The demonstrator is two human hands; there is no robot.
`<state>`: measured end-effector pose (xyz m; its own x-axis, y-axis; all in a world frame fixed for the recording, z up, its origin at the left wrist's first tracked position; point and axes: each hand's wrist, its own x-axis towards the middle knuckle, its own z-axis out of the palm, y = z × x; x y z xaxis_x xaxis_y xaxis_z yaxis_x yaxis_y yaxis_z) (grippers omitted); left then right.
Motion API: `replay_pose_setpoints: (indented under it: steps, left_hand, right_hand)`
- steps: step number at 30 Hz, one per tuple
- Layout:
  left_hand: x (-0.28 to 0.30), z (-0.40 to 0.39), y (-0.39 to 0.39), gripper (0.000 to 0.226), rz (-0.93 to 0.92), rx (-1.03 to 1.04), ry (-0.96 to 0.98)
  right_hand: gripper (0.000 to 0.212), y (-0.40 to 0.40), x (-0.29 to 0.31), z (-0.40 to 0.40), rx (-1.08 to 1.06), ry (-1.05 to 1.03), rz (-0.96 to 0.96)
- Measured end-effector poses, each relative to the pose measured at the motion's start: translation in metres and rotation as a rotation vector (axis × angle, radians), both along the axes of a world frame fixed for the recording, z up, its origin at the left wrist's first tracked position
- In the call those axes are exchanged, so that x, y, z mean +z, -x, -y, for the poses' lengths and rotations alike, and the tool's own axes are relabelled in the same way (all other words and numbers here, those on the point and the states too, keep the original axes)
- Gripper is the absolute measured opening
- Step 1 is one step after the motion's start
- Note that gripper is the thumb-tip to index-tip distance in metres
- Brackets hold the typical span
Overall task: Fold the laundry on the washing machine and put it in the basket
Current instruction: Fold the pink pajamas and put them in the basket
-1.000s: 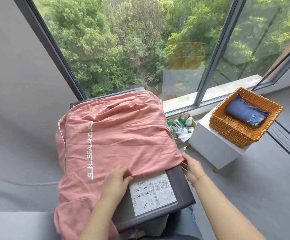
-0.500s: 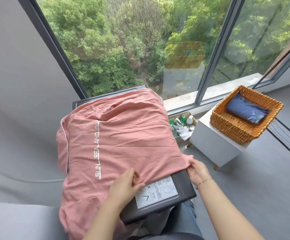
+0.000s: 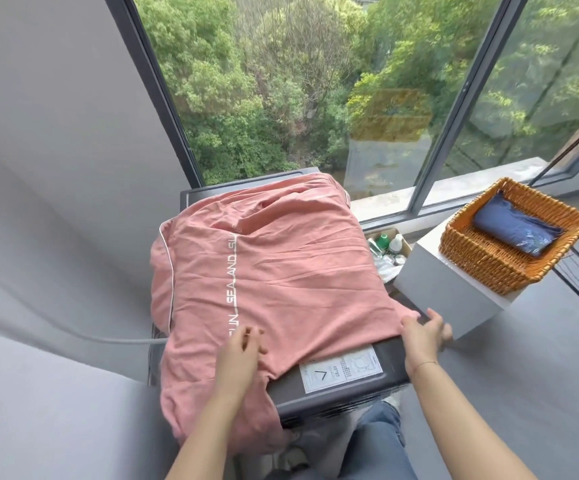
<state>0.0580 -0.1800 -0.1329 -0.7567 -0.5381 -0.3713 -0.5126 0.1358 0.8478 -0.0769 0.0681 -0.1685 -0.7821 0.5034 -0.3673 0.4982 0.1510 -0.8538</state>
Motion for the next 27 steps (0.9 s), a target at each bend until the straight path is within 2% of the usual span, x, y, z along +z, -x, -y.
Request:
replay_pose_setpoints:
  steps: [2, 3, 4, 5, 7, 9, 10, 11, 13, 14, 15, 17, 18, 20, 22, 24, 25, 27]
  left_hand:
    - [-0.005, 0.03, -0.012, 0.005, 0.013, 0.172, 0.371]
    - [-0.008, 0.044, -0.019, 0.009, 0.051, 0.268, 0.53]
    - [-0.014, 0.056, -0.023, 0.021, 0.092, 0.372, 0.586]
    - [-0.017, 0.067, -0.027, 0.035, 0.151, 0.462, 0.524]
    - [-0.033, 0.088, -0.029, 0.059, 0.248, 0.57, 0.24]
    - [-0.041, 0.103, -0.028, 0.071, 0.221, 0.678, -0.209]
    - [-0.045, 0.108, -0.028, 0.067, 0.18, 0.704, -0.4]
    - [-0.043, 0.11, -0.028, 0.056, 0.14, 0.702, -0.482]
    - [-0.043, 0.112, -0.031, 0.018, 0.043, 0.823, -0.398]
    - [-0.043, 0.114, -0.036, 0.014, -0.022, 0.923, -0.297]
    - [-0.041, 0.114, -0.041, 0.025, -0.093, 1.019, -0.214]
    - [-0.039, 0.117, -0.05, 0.032, -0.171, 1.091, -0.155]
    - [-0.039, 0.118, -0.054, 0.032, -0.161, 1.064, -0.149]
    - [-0.035, 0.115, -0.053, 0.025, -0.058, 0.87, -0.112]
    - [-0.022, 0.106, -0.055, 0.011, 0.031, 0.627, -0.042]
    - [-0.02, 0.098, -0.063, 0.028, 0.081, 0.511, 0.101]
    - [-0.018, 0.093, -0.069, 0.033, 0.125, 0.491, 0.187]
    - [-0.018, 0.087, -0.08, 0.029, 0.185, 0.432, 0.286]
  right_hand:
    - [0.047, -0.018, 0.007, 0.023, 0.253, -0.278, -0.157]
    - [0.046, -0.027, 0.008, 0.037, 0.434, -0.365, -0.25]
    - [0.044, -0.034, 0.01, 0.05, 0.633, -0.413, -0.324]
    - [0.043, -0.042, 0.006, 0.065, 0.836, -0.435, -0.36]
    - [0.043, -0.054, -0.004, 0.083, 1.126, -0.527, -0.361]
    - [0.049, -0.062, -0.018, 0.094, 1.221, -0.73, -0.389]
    - [0.052, -0.065, -0.018, 0.095, 1.25, -0.787, -0.363]
    - [0.053, -0.067, -0.018, 0.094, 1.249, -0.837, -0.346]
    - [0.06, -0.067, -0.021, 0.086, 1.238, -0.911, -0.317]
    - [0.064, -0.067, -0.022, 0.081, 1.221, -0.913, -0.301]
    - [0.067, -0.068, -0.022, 0.077, 1.185, -0.913, -0.286]
    - [0.076, -0.072, -0.021, 0.068, 1.126, -0.942, -0.256]
    - [0.08, -0.074, -0.021, 0.065, 1.125, -0.946, -0.223]
    - [0.076, -0.075, -0.022, 0.063, 1.119, -0.92, -0.229]
    - [0.053, -0.076, -0.018, 0.068, 1.008, -0.698, -0.297]
    - [0.023, -0.082, -0.007, 0.072, 0.801, -0.426, -0.391]
    - [0.02, -0.087, 0.0, 0.072, 0.709, -0.364, -0.403]
    - [0.014, -0.095, 0.014, 0.073, 0.611, -0.294, -0.285]
